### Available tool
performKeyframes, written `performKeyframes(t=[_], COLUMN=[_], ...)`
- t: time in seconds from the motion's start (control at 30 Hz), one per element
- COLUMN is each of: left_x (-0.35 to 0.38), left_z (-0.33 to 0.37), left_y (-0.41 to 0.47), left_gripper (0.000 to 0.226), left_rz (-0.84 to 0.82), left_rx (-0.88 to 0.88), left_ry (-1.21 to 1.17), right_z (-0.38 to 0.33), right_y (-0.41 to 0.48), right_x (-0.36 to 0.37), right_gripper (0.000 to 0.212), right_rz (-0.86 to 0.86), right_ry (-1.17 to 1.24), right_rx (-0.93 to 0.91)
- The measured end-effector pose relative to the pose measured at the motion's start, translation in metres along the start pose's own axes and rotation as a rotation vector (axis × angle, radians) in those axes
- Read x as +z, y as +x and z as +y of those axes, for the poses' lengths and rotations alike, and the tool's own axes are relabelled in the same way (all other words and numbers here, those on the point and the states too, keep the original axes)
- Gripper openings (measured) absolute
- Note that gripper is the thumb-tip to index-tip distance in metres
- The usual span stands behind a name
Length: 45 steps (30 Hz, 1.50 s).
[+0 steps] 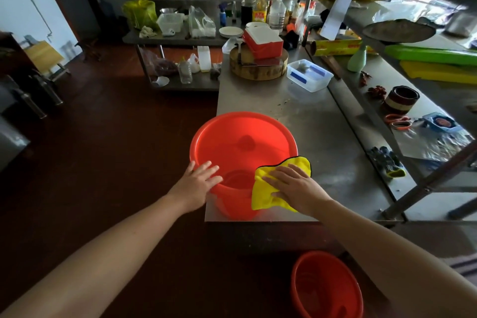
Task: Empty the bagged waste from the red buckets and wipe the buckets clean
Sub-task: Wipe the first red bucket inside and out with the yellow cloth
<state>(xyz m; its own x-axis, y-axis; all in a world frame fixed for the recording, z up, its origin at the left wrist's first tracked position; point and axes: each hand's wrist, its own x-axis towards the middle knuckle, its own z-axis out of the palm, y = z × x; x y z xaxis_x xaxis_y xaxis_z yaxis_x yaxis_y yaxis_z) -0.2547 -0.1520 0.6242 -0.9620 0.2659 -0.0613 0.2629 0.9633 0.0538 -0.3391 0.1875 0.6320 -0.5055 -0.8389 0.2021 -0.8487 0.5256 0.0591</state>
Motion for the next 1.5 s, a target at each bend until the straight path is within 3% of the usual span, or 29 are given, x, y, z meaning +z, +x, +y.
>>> performKeyframes(t=[0.1,0.23,0.4,0.53,0.63,0.77,0.9,1.1,1.33,1.5], left_x=[0.006,0.014,0.012,-0.002,-0.011,-0.004,0.01,0.003,-0.012,-0.013], left_z=[0.031,0.051,0.015,-0.025,-0.015,0.035,0.061,0.016,-0.014,0.028], left_y=[-0.007,-0.011,-0.017,-0.016,-0.007,-0.005,-0.008,-0.018,-0.004,0.002], left_gripper=[0.059,0.043,0.03,0.025,0.036,0.066,0.048,0.033,0.04,0.053], left_rz=[0.026,0.143,0.133,0.091,-0.028,-0.124,0.02,0.098,-0.02,-0.009], left_rx=[0.09,0.08,0.156,0.061,0.02,0.153,0.153,0.202,-0.026,0.172], left_ry=[-0.045,-0.122,-0.18,-0.108,0.05,0.154,0.047,-0.002,0.168,0.207], right_z=[-0.016,-0.038,-0.025,-0.001,0.001,-0.027,-0.048,-0.028,0.002,-0.019], right_y=[0.003,0.012,0.002,-0.006,-0.004,0.003,0.003,-0.005,-0.004,0.004], right_x=[0.005,0.013,0.016,0.014,0.01,0.013,0.016,0.012,0.005,0.008], right_gripper=[0.049,0.047,0.049,0.05,0.049,0.048,0.048,0.049,0.051,0.051], right_rz=[0.079,0.121,0.121,0.13,0.137,0.18,0.161,0.185,0.143,0.176], right_ry=[-0.001,0.01,0.005,0.009,-0.005,-0.051,-0.04,-0.037,-0.036,-0.032], right_rx=[-0.003,-0.08,-0.156,-0.143,-0.095,-0.037,-0.025,-0.11,-0.047,0.007])
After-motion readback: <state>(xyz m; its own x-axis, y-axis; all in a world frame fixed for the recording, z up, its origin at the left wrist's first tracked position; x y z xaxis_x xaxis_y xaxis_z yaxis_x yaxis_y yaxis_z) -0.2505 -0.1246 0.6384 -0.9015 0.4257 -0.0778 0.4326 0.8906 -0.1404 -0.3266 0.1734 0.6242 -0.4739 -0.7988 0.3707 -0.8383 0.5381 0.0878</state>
